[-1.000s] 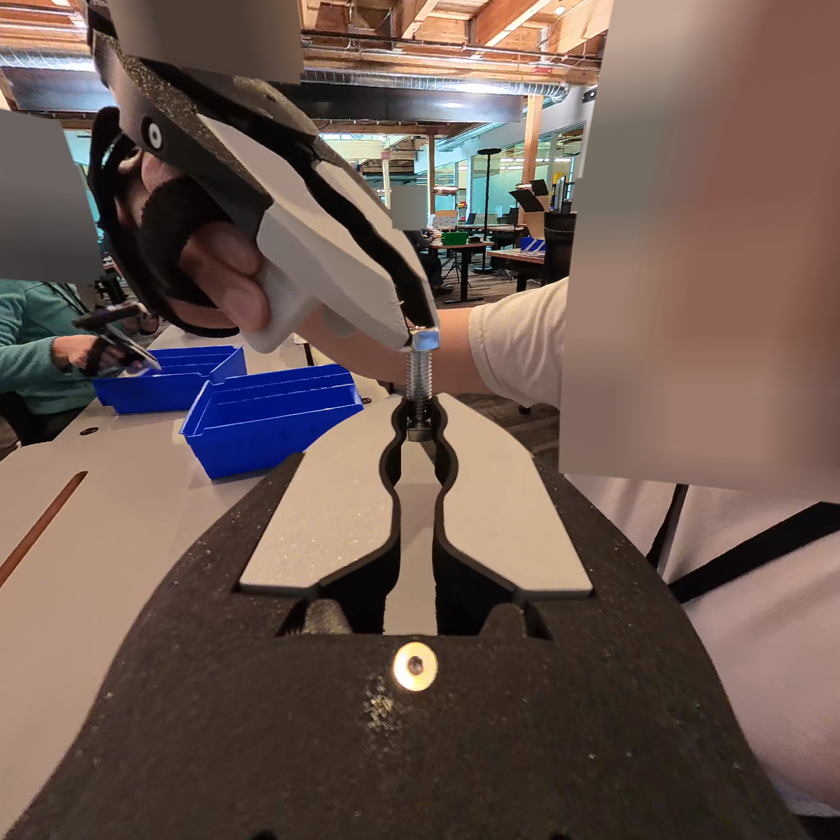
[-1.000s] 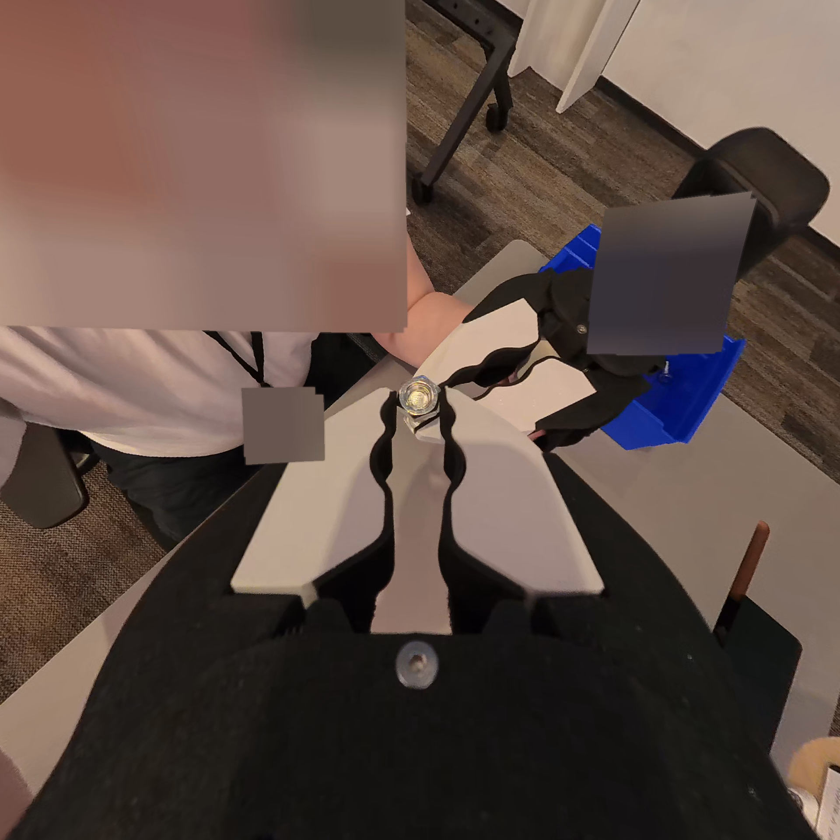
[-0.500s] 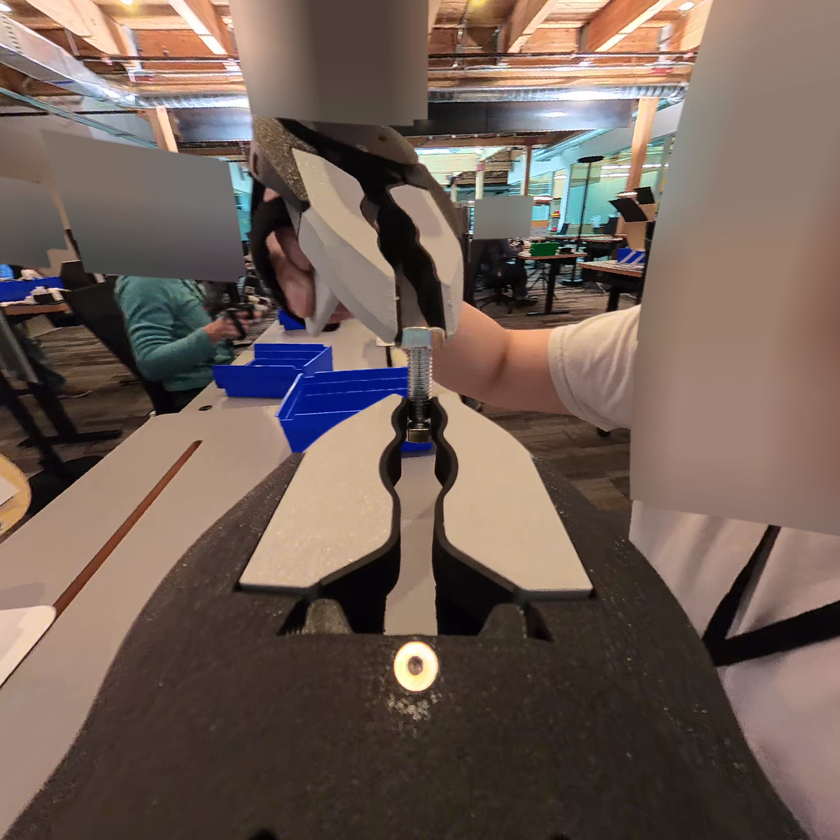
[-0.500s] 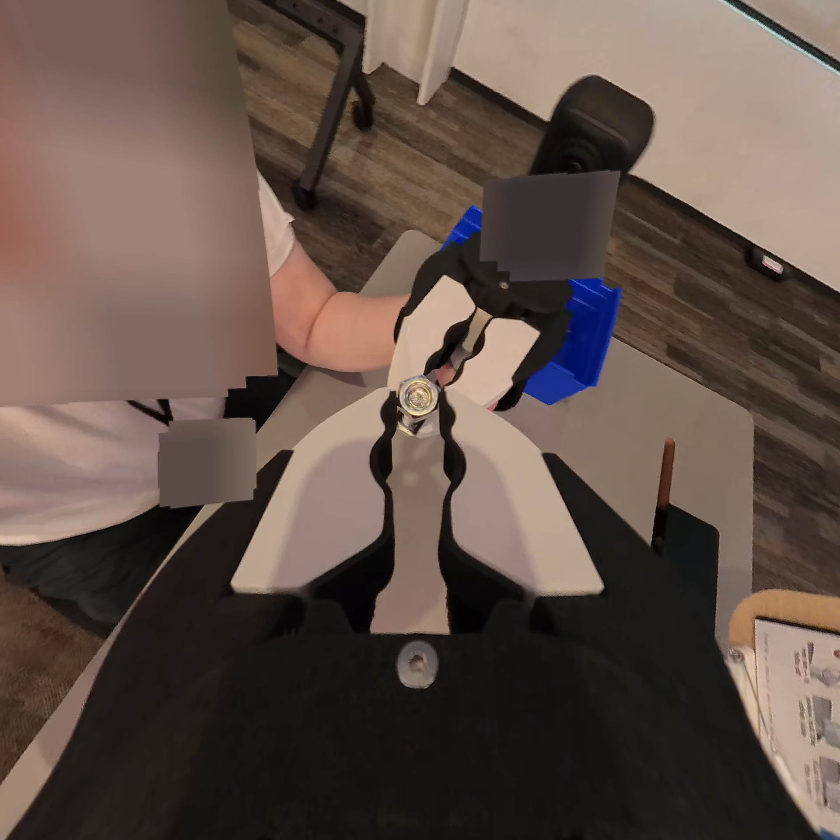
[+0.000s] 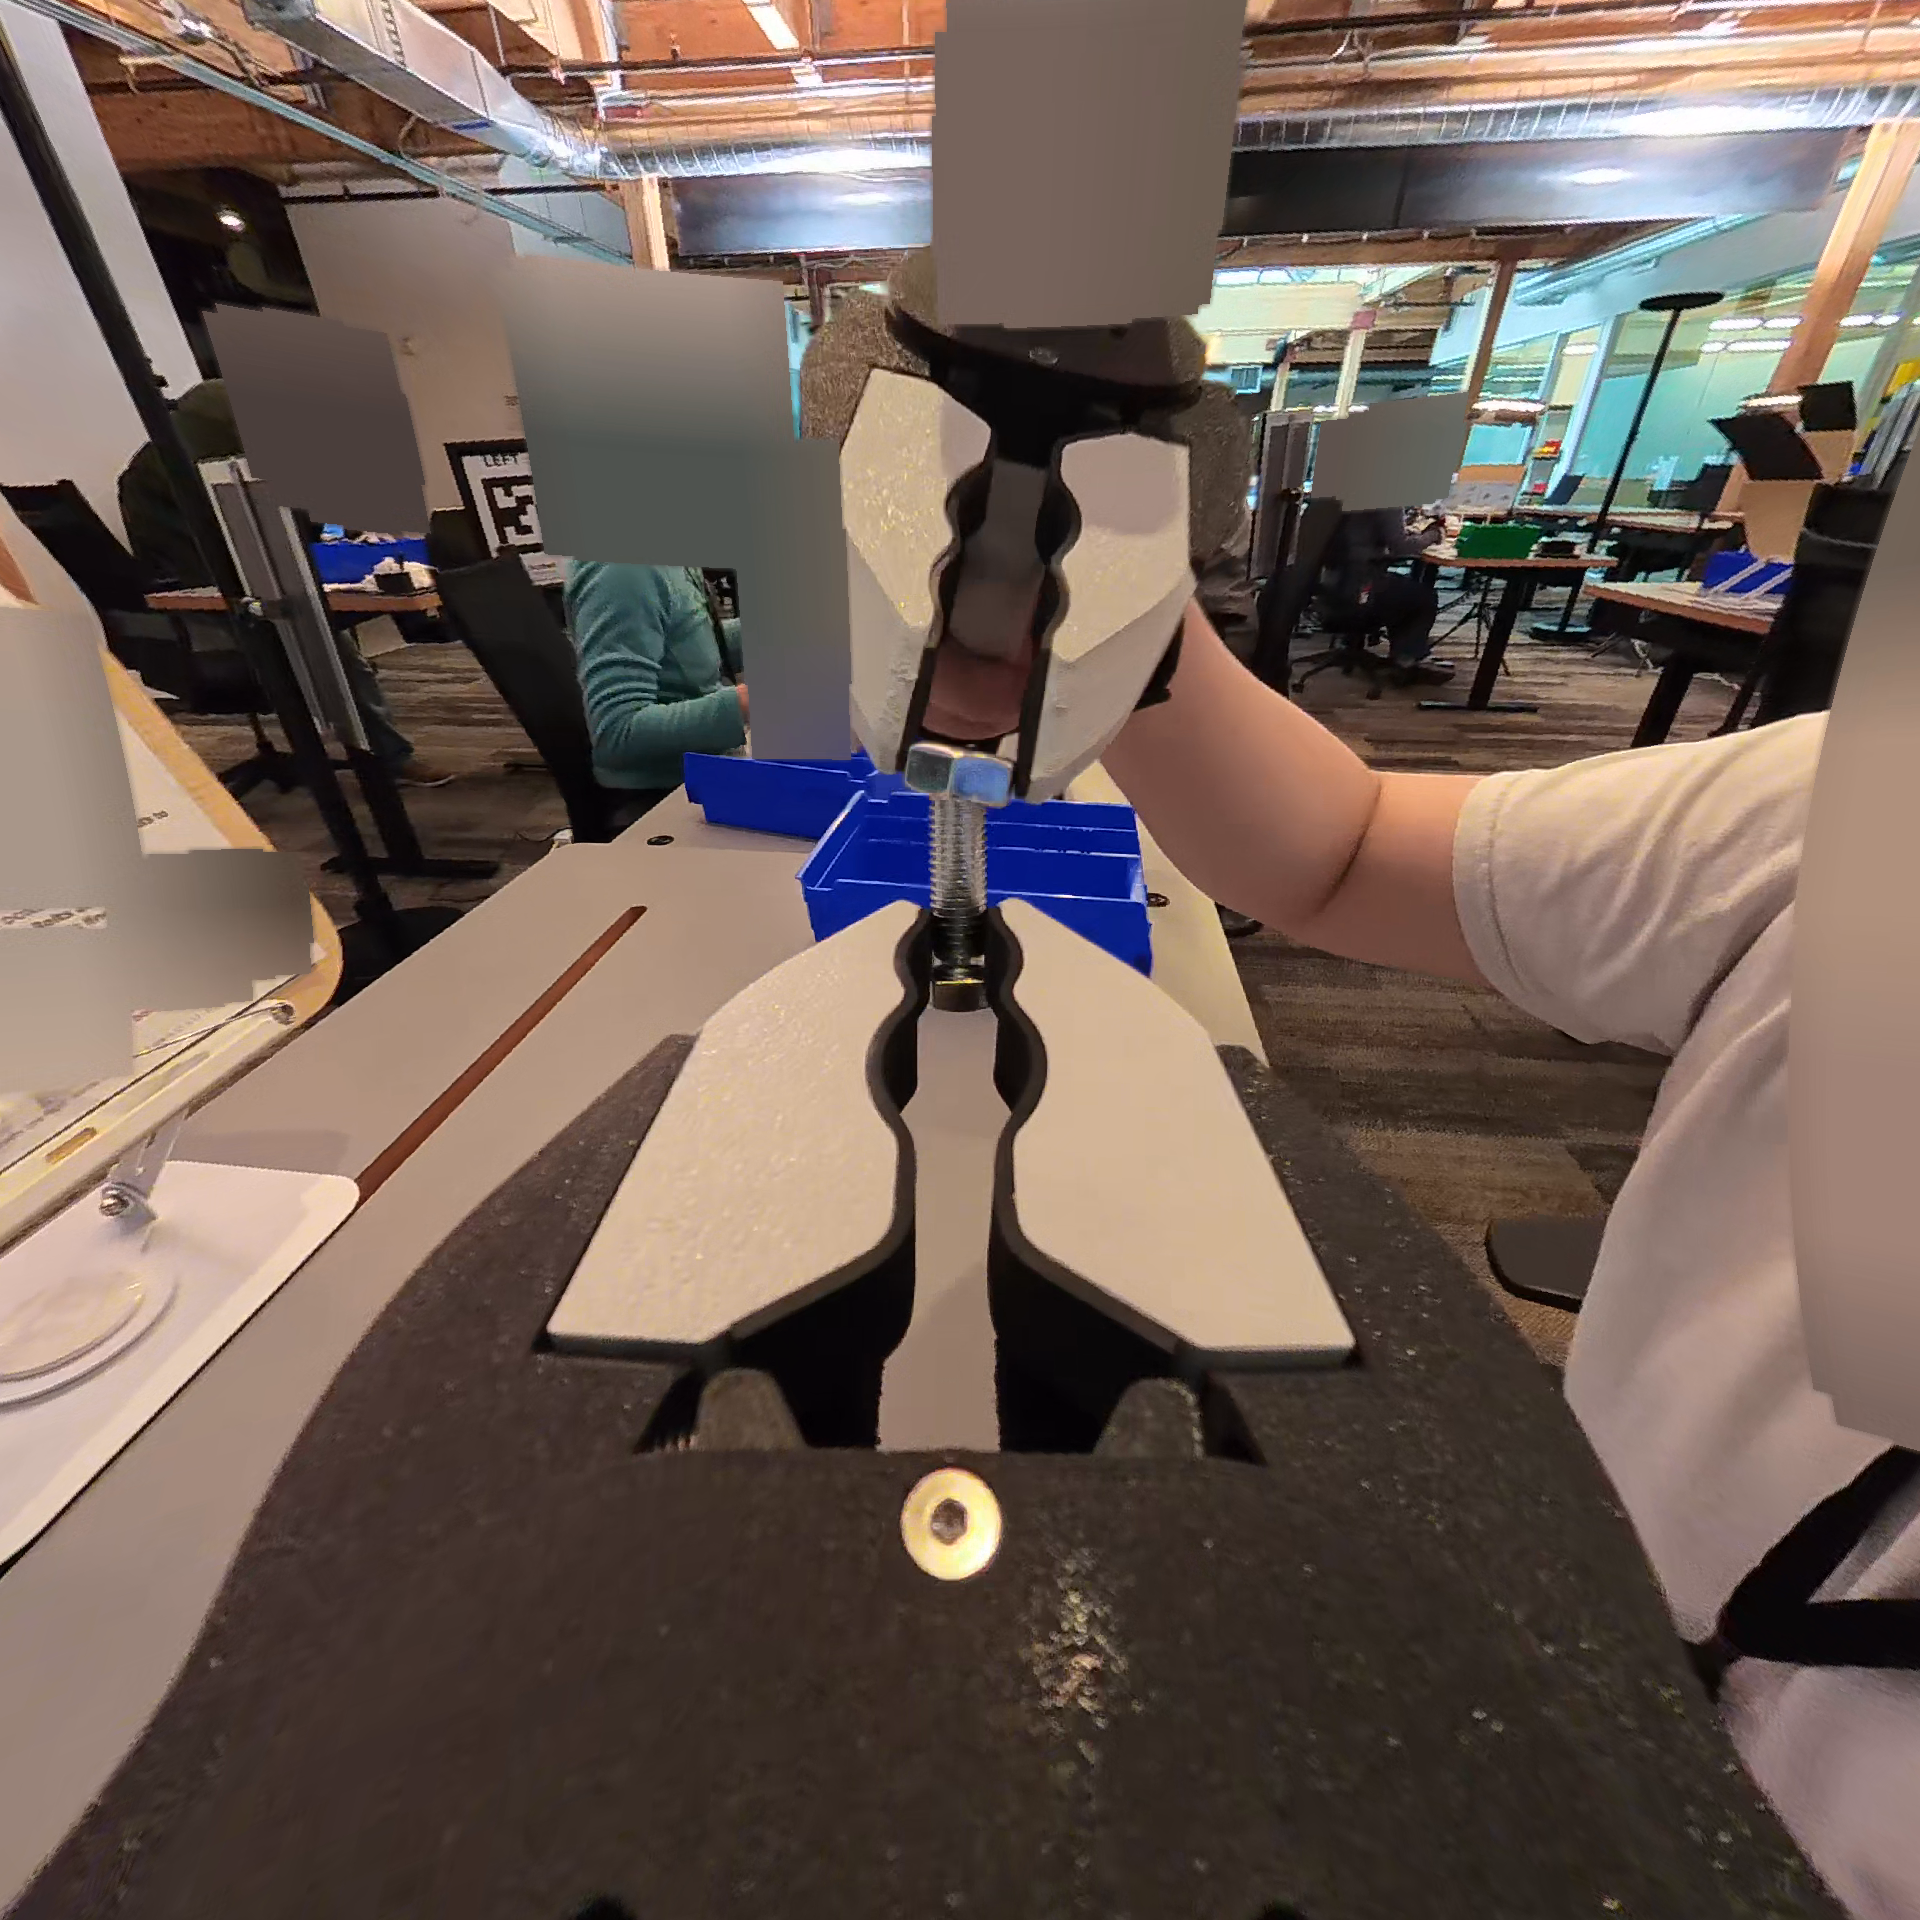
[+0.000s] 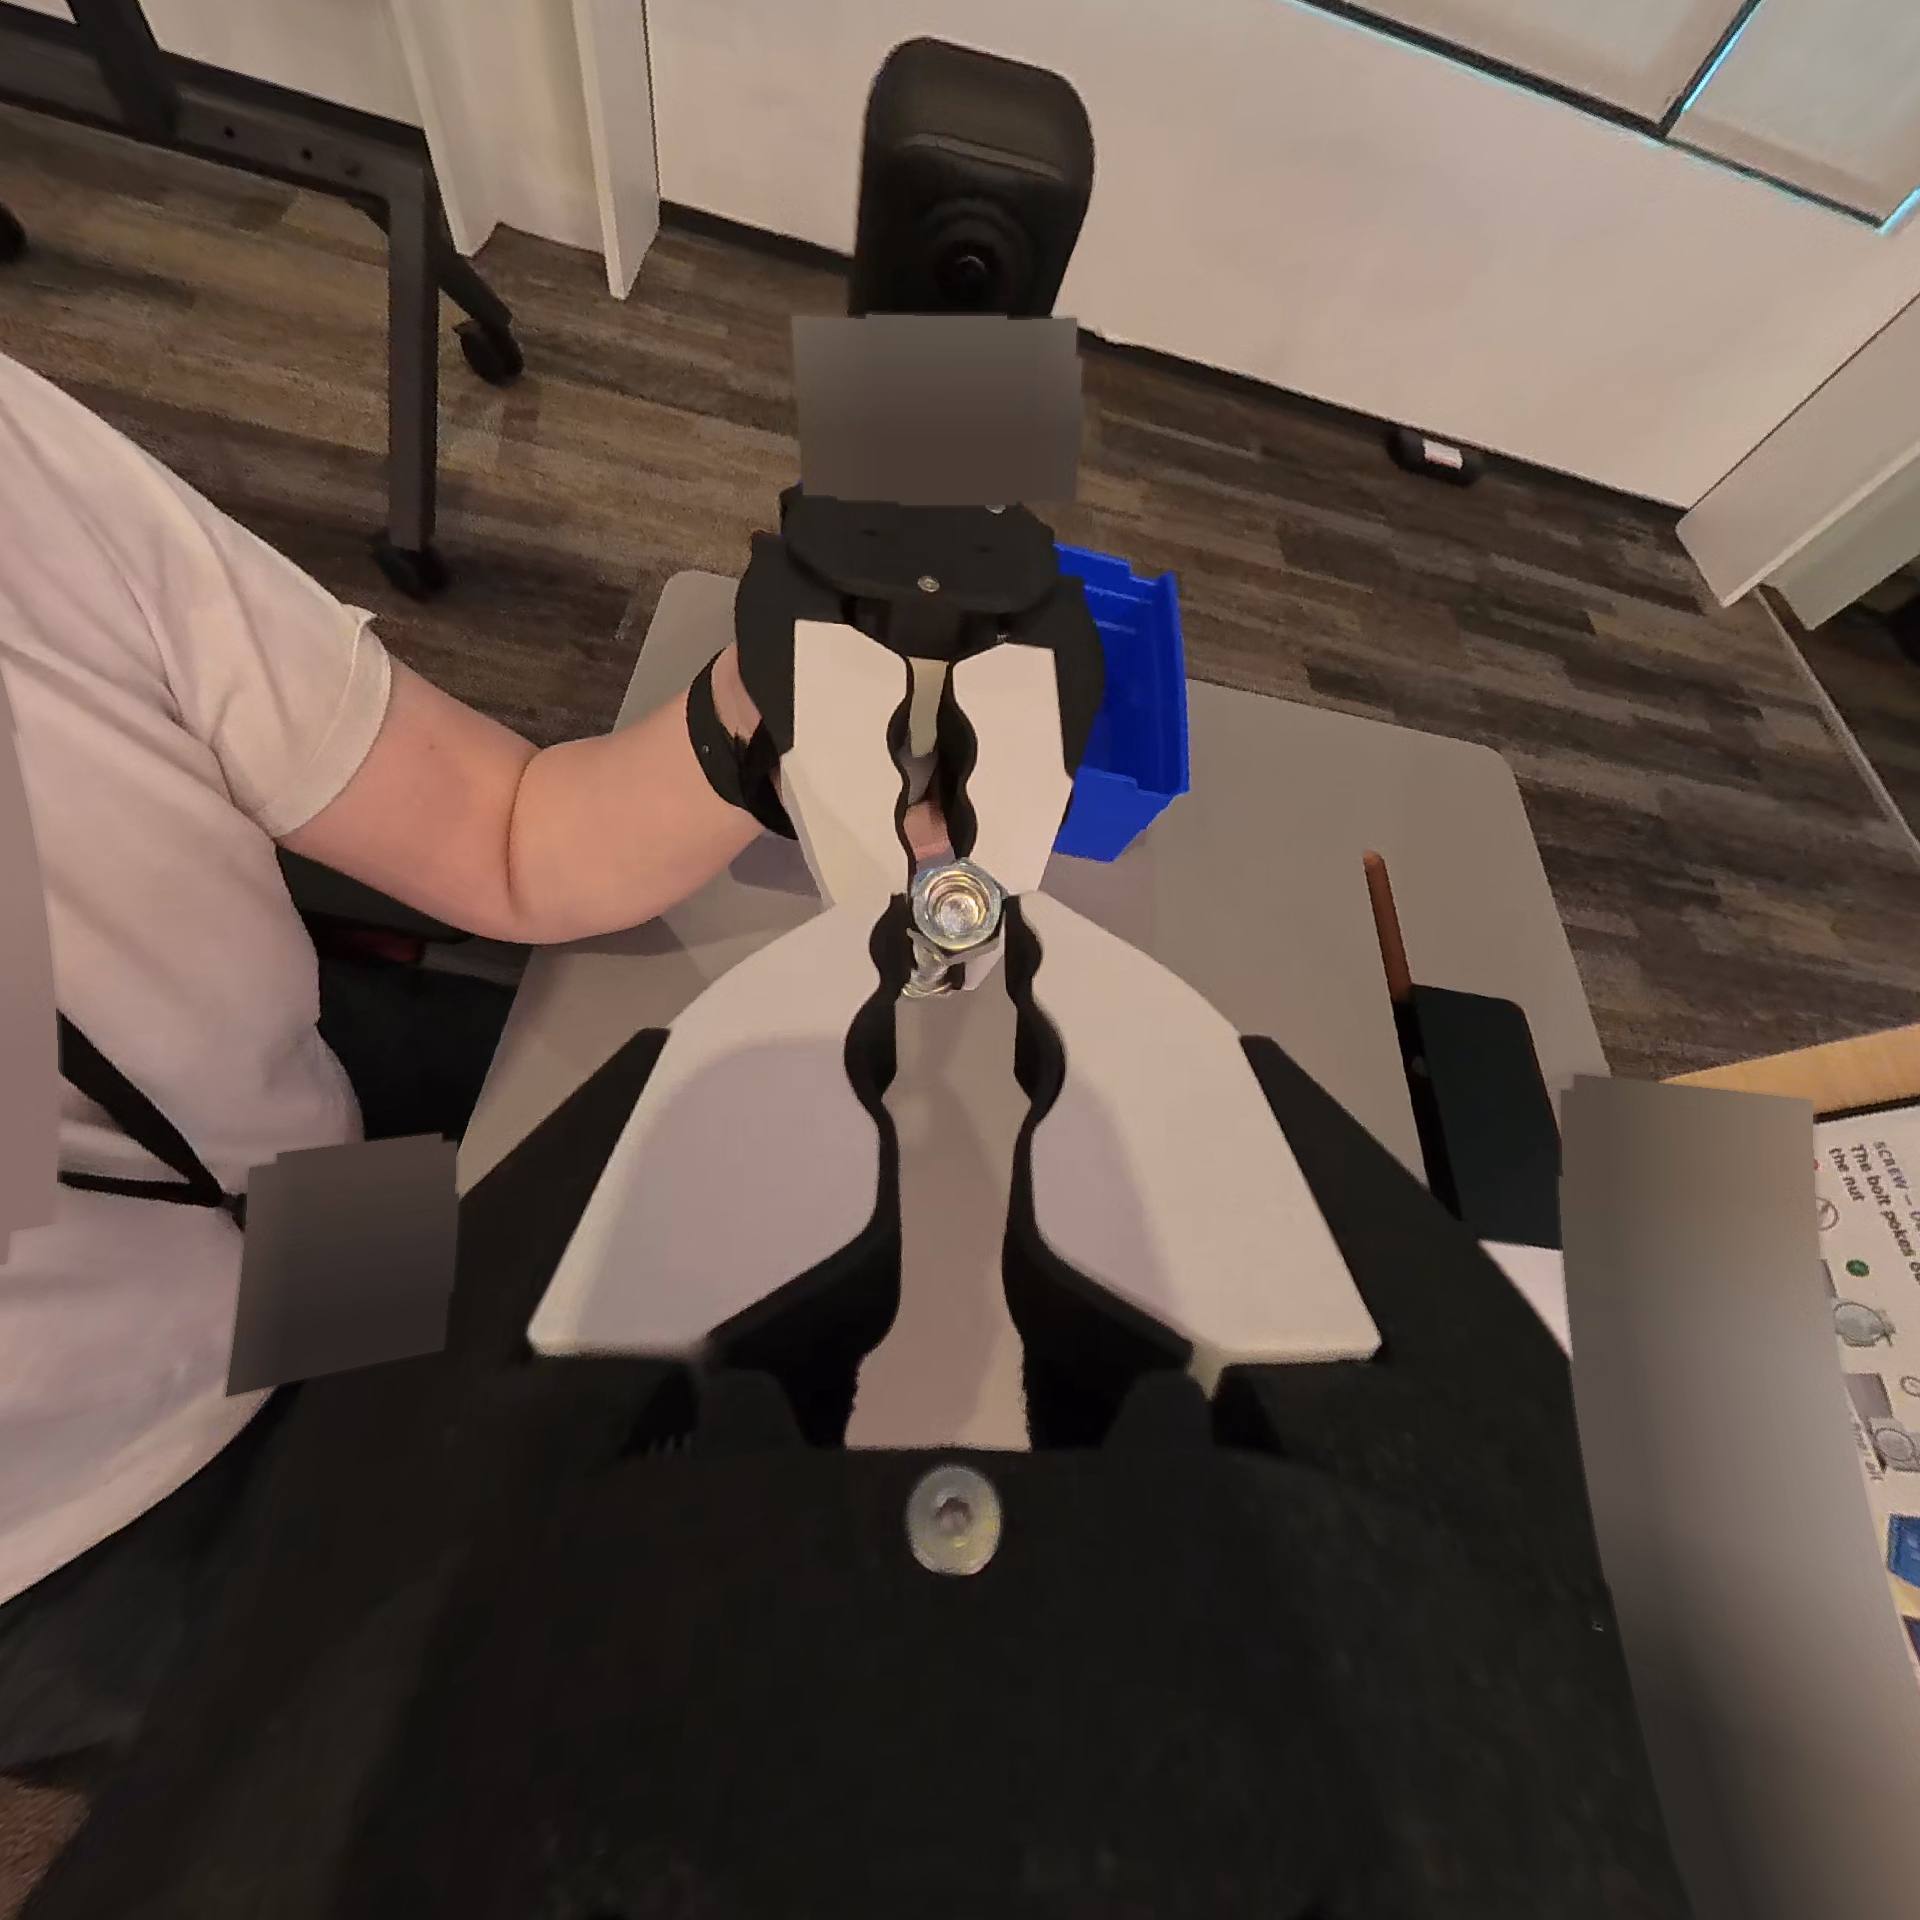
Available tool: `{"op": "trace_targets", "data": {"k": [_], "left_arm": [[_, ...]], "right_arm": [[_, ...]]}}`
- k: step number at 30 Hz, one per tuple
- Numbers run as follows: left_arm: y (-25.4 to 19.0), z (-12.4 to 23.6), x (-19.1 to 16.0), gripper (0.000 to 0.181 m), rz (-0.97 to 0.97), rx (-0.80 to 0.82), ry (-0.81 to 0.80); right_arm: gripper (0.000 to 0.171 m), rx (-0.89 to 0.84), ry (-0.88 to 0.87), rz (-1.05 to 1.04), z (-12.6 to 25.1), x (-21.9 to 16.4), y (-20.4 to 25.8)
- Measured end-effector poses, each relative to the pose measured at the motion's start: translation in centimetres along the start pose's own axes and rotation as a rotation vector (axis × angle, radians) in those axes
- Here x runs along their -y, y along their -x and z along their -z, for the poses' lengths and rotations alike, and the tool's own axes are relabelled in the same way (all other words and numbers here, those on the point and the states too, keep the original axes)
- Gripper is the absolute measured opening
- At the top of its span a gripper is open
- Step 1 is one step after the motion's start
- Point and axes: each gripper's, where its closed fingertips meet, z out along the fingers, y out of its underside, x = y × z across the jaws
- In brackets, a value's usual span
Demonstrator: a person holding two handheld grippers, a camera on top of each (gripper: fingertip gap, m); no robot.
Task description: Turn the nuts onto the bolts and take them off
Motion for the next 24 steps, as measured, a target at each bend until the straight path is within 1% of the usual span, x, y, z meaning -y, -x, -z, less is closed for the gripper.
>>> {"op": "trace_targets", "data": {"k": [2, 4, 6, 8, 10, 13, 16, 24], "left_arm": [[-0.4, 0.1, 0.1, 0.009, 0.01, -0.034, -0.006], [-1.1, 0.1, 0.2, 0.009, 0.012, -0.076, -0.009], [-1.8, 0.0, 0.1, 0.009, 0.015, -0.119, -0.002], [-2.4, -0.1, 0.0, 0.009, 0.016, -0.16, 0.002], [-3.1, -0.2, -0.2, 0.009, 0.023, -0.206, 0.006], [-3.9, -0.4, -0.3, 0.009, 0.033, -0.268, 0.007], [-4.5, -0.5, -0.2, 0.009, 0.045, -0.311, 0.0], [-4.9, -0.9, -0.5, 0.009, 0.042, -0.332, 0.013]], "right_arm": [[0.02, 0.012, -0.009, 0.044, 0.1, -0.1, 0.3], [0.03, 0.024, -0.001, 0.101, 0.1, -0.3, 0.4], [0.034, 0.082, 0.003, 0.179, 0.3, -0.3, 1.2], [0.034, 0.145, -0.005, 0.262, 0.6, -0.1, 2.1], [0.029, 0.204, -0.027, 0.35, 1.0, 0.5, 3.1], [0.025, 0.23, -0.027, 0.451, 1.5, 1.1, 3.8], [0.024, 0.271, -0.012, 0.471, 1.8, 1.3, 4.5], [0.022, 0.314, 0.028, 0.47, 1.3, 0.5, 5.3]]}}
